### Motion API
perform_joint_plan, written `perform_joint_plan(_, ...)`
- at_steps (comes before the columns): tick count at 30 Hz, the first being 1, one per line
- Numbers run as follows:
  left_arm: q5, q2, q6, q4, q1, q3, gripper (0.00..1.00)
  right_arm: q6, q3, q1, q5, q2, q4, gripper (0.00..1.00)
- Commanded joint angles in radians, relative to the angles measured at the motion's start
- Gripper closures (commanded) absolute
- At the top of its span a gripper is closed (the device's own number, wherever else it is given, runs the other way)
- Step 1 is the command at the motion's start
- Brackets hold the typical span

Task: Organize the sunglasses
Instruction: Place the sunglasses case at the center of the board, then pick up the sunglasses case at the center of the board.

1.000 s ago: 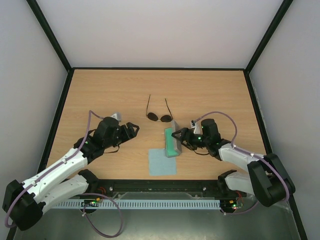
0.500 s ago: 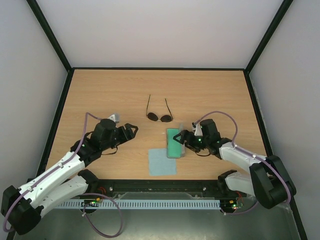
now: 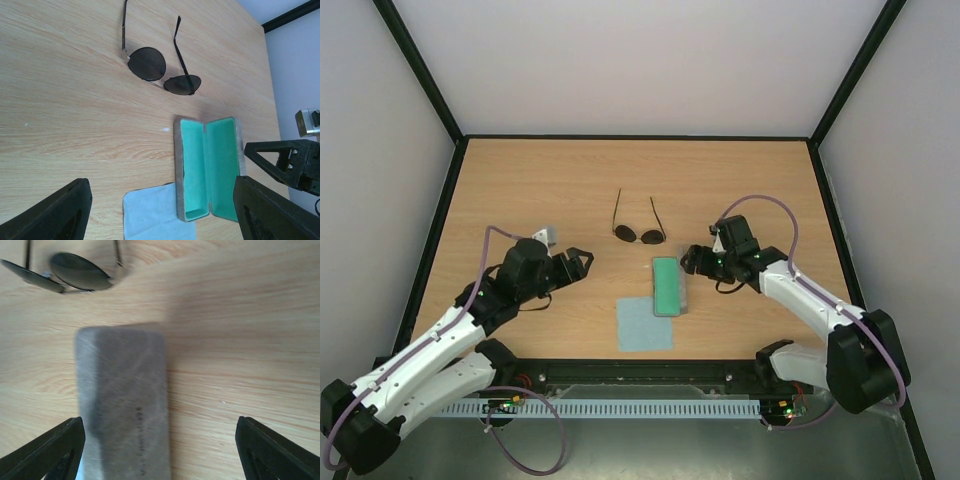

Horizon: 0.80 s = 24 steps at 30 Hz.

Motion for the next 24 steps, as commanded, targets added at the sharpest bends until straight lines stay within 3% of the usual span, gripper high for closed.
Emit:
perform_joint_plan(1, 0.008, -0.012, 0.006, 0.010, 0.008, -0.042, 0.19, -0.027, 0.038, 0.022, 0.120, 0.005, -0.126, 0.16)
perform_joint_plan(16, 0.029, -0.044, 0.017, -0.020, 0.009, -0.093, 0.18, -0.010, 0.142, 0.220, 0.261, 0.100, -0.244, 0.17)
perform_joint_plan(21, 0.038, -0.041, 0.038, -0.044, 0.013, -0.089, 0.18, -0.021, 0.210, 0.275, 0.335, 0.174, -0.284, 0.26)
perform_joint_plan(24, 0.034, -0.038, 0.041, -0.040, 0.013, -0.085, 0.18, -0.033, 0.262, 0.294, 0.391, 0.223, -0.335, 0.44)
